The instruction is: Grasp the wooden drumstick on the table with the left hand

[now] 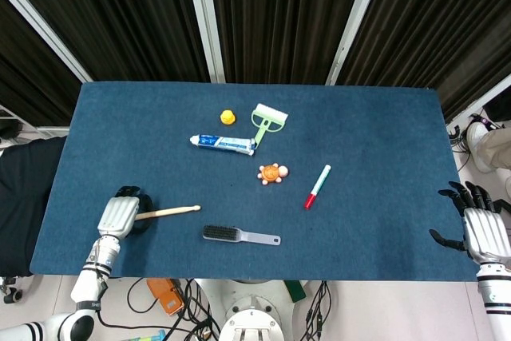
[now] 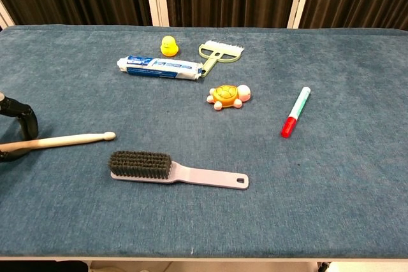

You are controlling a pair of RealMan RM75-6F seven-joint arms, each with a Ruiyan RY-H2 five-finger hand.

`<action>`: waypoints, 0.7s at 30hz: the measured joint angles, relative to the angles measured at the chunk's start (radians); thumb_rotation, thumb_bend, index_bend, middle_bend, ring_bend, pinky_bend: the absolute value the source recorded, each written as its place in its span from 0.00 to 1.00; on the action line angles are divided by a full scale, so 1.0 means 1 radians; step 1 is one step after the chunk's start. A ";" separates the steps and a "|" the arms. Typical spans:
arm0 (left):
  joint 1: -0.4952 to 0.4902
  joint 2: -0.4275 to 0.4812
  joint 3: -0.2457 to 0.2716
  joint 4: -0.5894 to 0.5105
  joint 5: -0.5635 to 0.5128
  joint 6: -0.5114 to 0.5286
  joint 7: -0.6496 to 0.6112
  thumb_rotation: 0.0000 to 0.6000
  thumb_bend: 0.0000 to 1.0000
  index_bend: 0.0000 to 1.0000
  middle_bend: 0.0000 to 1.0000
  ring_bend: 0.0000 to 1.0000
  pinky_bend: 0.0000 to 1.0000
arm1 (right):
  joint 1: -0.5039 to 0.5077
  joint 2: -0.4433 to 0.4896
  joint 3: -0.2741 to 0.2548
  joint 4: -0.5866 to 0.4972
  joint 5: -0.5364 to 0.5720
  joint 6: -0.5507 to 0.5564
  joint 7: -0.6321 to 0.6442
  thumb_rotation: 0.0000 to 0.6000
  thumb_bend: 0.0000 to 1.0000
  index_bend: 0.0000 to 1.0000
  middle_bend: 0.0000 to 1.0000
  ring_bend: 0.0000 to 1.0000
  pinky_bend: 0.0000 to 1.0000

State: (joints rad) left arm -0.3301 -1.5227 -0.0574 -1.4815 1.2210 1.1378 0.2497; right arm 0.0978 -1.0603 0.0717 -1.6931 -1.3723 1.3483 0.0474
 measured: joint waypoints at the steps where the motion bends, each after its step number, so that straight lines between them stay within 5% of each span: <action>1: -0.001 0.000 0.000 0.001 -0.003 -0.002 0.001 1.00 0.37 0.51 0.49 0.18 0.15 | 0.000 0.000 0.000 0.000 0.000 0.000 0.001 1.00 0.29 0.31 0.18 0.06 0.00; 21: 0.003 -0.001 0.007 0.017 -0.009 -0.003 -0.003 1.00 0.50 0.54 0.53 0.21 0.17 | 0.000 0.000 0.001 -0.001 0.003 -0.002 0.004 1.00 0.29 0.31 0.18 0.06 0.00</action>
State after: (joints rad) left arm -0.3273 -1.5235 -0.0508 -1.4641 1.2115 1.1344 0.2464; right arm 0.0981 -1.0600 0.0725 -1.6936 -1.3695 1.3463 0.0513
